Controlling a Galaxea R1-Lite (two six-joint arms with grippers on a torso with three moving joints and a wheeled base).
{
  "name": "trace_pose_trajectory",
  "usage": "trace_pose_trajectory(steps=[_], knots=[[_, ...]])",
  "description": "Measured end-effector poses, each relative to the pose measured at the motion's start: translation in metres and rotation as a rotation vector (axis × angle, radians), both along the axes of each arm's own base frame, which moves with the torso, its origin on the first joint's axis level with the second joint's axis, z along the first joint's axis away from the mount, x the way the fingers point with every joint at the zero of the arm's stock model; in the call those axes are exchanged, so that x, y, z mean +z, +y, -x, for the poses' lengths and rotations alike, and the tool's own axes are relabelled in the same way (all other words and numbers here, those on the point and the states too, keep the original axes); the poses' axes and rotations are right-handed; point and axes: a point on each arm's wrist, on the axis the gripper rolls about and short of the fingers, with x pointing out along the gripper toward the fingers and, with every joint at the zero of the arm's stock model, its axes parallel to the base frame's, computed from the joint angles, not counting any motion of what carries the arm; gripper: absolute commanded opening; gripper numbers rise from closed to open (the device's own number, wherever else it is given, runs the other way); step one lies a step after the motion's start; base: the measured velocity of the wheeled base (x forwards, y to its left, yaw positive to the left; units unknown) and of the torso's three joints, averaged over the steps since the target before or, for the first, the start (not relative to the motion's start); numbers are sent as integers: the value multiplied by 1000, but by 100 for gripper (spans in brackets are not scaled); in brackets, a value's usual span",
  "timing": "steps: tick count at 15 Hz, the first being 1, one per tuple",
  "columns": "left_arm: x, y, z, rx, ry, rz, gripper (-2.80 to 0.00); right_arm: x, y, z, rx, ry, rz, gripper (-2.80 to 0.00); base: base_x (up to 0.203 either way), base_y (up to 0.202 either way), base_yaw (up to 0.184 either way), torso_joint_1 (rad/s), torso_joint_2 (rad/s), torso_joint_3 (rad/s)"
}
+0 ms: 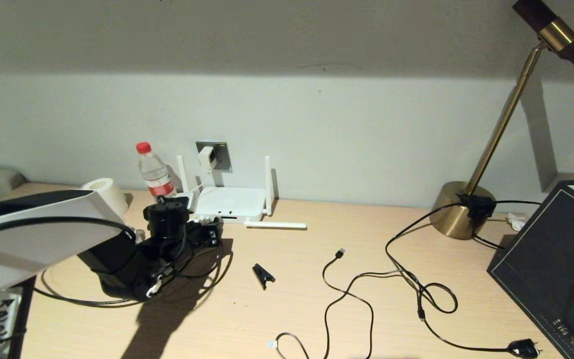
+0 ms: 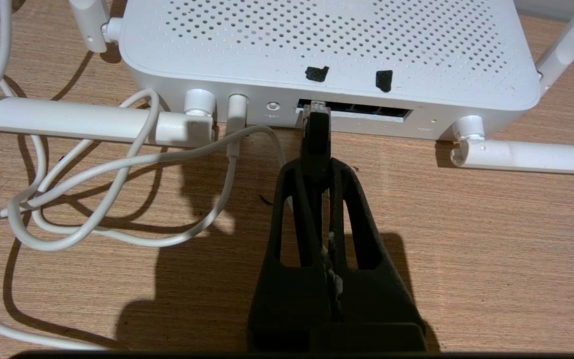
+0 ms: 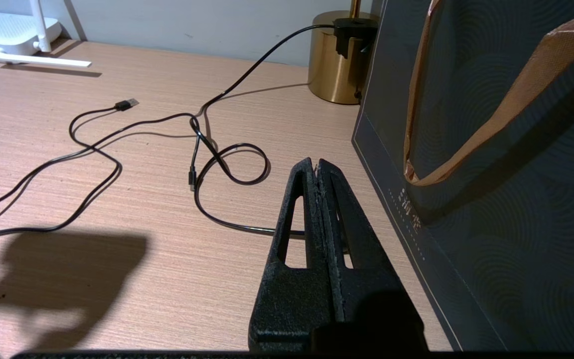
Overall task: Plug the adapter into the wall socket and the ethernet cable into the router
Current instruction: Plug cable into router interface
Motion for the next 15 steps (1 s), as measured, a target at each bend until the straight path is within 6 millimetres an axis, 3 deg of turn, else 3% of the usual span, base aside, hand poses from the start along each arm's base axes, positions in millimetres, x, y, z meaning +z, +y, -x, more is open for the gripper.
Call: trace_pose_trajectory(steps=[15], knots=[[-2, -2, -5, -1, -7, 1, -280, 0, 0, 0, 0, 0, 0, -280, 0, 0, 0, 0, 0, 0]])
